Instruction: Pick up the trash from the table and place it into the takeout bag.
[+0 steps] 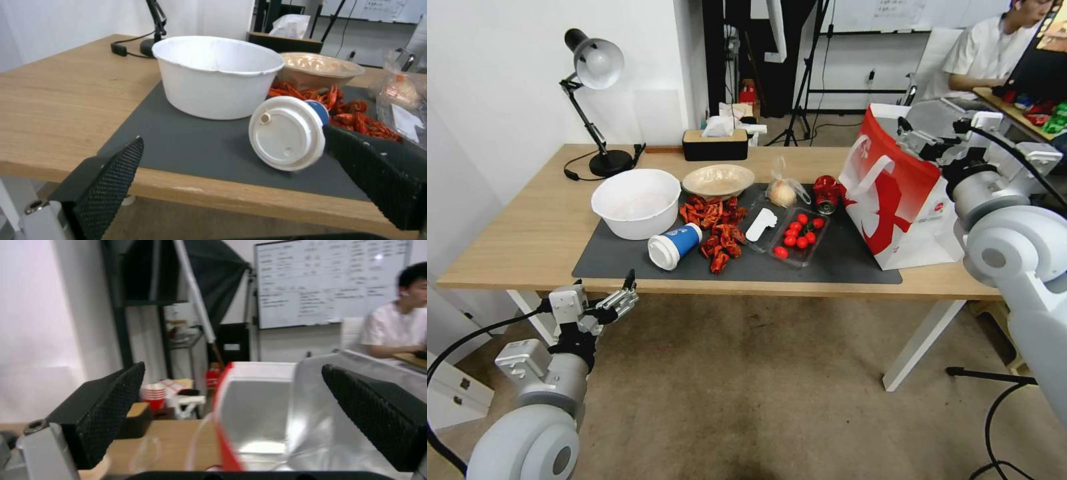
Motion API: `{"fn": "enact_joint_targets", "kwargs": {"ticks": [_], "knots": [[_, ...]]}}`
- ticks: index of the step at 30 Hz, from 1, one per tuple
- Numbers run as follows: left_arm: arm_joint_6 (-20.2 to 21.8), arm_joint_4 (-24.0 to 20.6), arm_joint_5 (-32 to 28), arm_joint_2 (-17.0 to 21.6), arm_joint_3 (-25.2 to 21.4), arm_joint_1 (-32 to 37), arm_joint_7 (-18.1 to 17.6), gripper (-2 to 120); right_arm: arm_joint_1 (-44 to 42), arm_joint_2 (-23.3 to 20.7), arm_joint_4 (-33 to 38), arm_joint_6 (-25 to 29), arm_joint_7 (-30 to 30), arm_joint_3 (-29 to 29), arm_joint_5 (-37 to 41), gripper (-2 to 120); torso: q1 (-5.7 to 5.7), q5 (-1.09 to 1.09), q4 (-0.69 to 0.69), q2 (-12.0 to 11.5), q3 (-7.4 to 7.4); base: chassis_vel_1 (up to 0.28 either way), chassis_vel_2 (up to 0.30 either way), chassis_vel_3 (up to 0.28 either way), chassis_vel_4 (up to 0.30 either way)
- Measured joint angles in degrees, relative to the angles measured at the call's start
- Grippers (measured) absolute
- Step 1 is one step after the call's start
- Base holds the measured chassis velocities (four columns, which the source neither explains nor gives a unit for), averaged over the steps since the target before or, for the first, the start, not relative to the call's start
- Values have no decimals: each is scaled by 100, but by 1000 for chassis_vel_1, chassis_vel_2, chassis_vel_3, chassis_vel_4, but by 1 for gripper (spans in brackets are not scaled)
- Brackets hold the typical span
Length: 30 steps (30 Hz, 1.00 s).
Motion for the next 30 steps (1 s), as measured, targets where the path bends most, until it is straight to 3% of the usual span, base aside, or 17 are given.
{"fn": "enact_joint_targets", "kwargs": {"ticks": [8, 9, 10, 15, 16, 18, 25, 29, 30], "knots": [[0, -17, 0, 13, -9, 13, 6, 100, -844, -34, 467, 187, -603, 145, -229, 100, 0, 1, 0, 1, 0, 0, 0, 0, 0], [0, -23, -1, 22, -9, 24, 7, 100, -1434, 17, 726, 571, -928, 224, -545, 100, -1, -2, 0, 1, 0, 0, 0, 0, 0], [1, -23, -1, 23, 0, 24, 8, 100, -1668, 72, 816, 612, -1023, 231, -717, 100, -2, -1, -1, 1, -1, 0, 0, 0, 0], [0, -16, 1, 13, 31, 23, 13, 100, -2064, 243, 886, 949, -1190, 200, -1052, 100, -1, -1, 1, 1, -1, 0, 0, 0, 0], [-3, -6, 3, 7, 44, 23, 17, 100, -2225, 321, 883, 1110, -1290, 185, -1188, 100, -1, 0, 0, 1, -1, 0, 0, 0, 0], [-30, 16, 5, -8, 67, 32, 49, 100, -2754, 632, 798, 1920, -1699, 153, -1564, 100, -2, -1, 0, 1, -1, 0, 0, 0, 0], [-144, 94, 13, -22, 79, 42, 137, 100, -3467, 1128, 544, 2777, -2084, 189, -2200, 100, -1, 0, 0, 0, -1, 0, 0, 0, 0], [-507, 217, 199, -35, 147, 68, 383, 100, -3927, 1410, 356, 3135, -2176, 207, -2425, 100, -1, 1, 0, 0, -1, 0, 0, 0, 0], [-885, 343, 432, -40, 167, 80, 579, 100, -4106, 1480, 323, 3210, -2211, 243, -2481, 100, -1, -1, 0, -1, -1, 0, 0, 0, 0]]}}
